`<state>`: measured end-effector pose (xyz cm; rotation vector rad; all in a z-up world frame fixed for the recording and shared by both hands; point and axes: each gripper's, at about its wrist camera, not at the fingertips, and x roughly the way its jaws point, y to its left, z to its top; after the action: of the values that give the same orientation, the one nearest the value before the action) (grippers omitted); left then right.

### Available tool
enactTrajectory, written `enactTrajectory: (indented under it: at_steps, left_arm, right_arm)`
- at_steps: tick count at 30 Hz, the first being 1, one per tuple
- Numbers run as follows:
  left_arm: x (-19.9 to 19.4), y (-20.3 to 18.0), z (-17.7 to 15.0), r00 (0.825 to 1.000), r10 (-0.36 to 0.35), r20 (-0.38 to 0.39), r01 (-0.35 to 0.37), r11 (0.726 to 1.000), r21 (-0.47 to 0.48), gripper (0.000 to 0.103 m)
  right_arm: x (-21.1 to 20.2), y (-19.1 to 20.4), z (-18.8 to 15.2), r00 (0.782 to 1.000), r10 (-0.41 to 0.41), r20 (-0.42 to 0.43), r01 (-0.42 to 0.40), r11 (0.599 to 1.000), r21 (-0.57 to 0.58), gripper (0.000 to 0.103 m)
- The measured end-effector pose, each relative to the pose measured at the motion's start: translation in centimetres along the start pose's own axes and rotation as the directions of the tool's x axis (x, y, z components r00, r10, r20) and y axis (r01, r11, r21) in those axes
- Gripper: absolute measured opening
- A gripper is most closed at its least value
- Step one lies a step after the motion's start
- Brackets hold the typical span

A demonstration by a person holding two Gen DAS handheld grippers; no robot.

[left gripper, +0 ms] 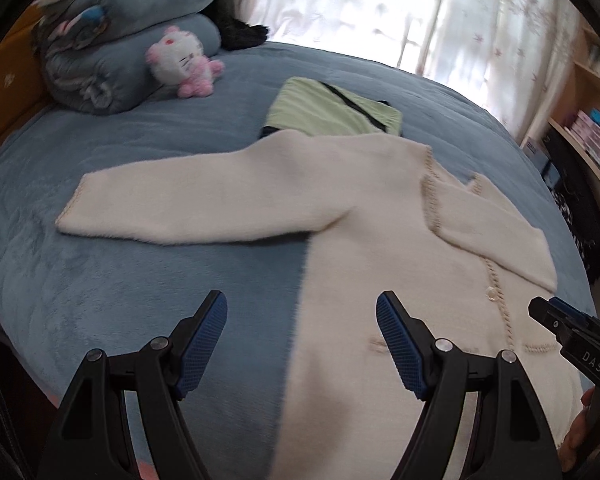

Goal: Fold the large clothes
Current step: 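Grasp the other sleeve cuff with the left gripper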

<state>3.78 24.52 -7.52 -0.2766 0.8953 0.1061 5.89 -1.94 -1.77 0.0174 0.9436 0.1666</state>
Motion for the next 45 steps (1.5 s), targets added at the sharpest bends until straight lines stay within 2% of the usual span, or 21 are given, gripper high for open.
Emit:
enactTrajectory:
  at_steps: [8,13,16,21,27,28,29,30,32,34,35,38,40,45]
  left_arm:
    - [4.9,9.1,0.7,0.996,-0.061,-0.060,0.048,0.979,-0.196,0.076]
    - [8.1,15.7,2.0,0.996,-0.077,-0.045,0.058,0.942,-0.331,0.076]
    - [10.4,20.1,2.8,0.995,-0.078,-0.054,0.047,0.903,-0.428,0.076]
    - [12.9,24.4,3.6,0.996,-0.089,-0.033,0.060,0.862,-0.504,0.075]
    - [15.0,25.8,4.6,0.997,-0.081,-0.004,0.067,0.847,-0.527,0.075]
    - [15.3,25.9,4.8,0.998,-0.067,0.000,0.057,0.849,-0.525,0.073]
    - [15.2,26.0,5.0,0.999,-0.049,0.002,0.043,0.852,-0.521,0.062]
    - [15.5,25.9,5.4,1.000,0.004,-0.008,-0.008,0.861,-0.509,0.054]
    - [15.9,26.1,6.0,0.999,0.045,-0.017,-0.048,0.867,-0.497,0.022]
    - [16.0,26.5,6.6,0.999,0.037,-0.006,-0.035,0.854,-0.520,0.012]
    - [15.9,26.4,6.9,0.999,0.044,0.000,-0.038,0.852,-0.522,0.009]
    - [14.5,25.3,7.7,0.995,0.090,0.031,-0.064,0.872,-0.485,0.006]
    - [12.7,23.3,8.7,0.989,0.124,0.080,-0.077,0.897,-0.436,0.006]
    - [8.3,16.5,11.4,0.977,0.070,0.201,-0.010,0.959,-0.284,0.006]
  right_arm:
    - [4.7,6.7,2.3,0.998,0.057,-0.006,-0.057,0.997,-0.048,0.049]
    - [8.3,10.0,3.8,0.996,0.088,-0.032,-0.090,0.994,-0.069,0.049]
    - [10.2,11.6,4.6,0.995,0.094,-0.035,-0.097,0.991,-0.089,0.049]
    - [12.8,13.3,5.7,0.994,0.097,-0.049,-0.102,0.989,-0.103,0.049]
    - [14.7,14.9,5.9,0.991,0.112,-0.075,-0.120,0.986,-0.113,0.049]
    - [14.9,15.1,5.8,0.990,0.113,-0.080,-0.121,0.986,-0.113,0.049]
    - [15.1,15.2,5.7,0.990,0.115,-0.087,-0.124,0.986,-0.114,0.049]
    - [15.2,15.3,5.6,0.989,0.115,-0.092,-0.125,0.986,-0.114,0.049]
    - [15.5,15.2,5.2,0.988,0.114,-0.102,-0.125,0.986,-0.113,0.049]
    - [15.6,14.9,4.8,0.988,0.108,-0.111,-0.121,0.986,-0.113,0.049]
    - [15.6,14.6,4.6,0.988,0.104,-0.115,-0.117,0.987,-0.113,0.049]
    - [15.4,13.7,4.3,0.988,0.100,-0.120,-0.113,0.988,-0.103,0.049]
    - [15.0,12.8,4.2,0.989,0.099,-0.114,-0.109,0.990,-0.088,0.049]
    - [13.4,10.1,4.2,0.991,0.100,-0.088,-0.103,0.994,-0.032,0.049]
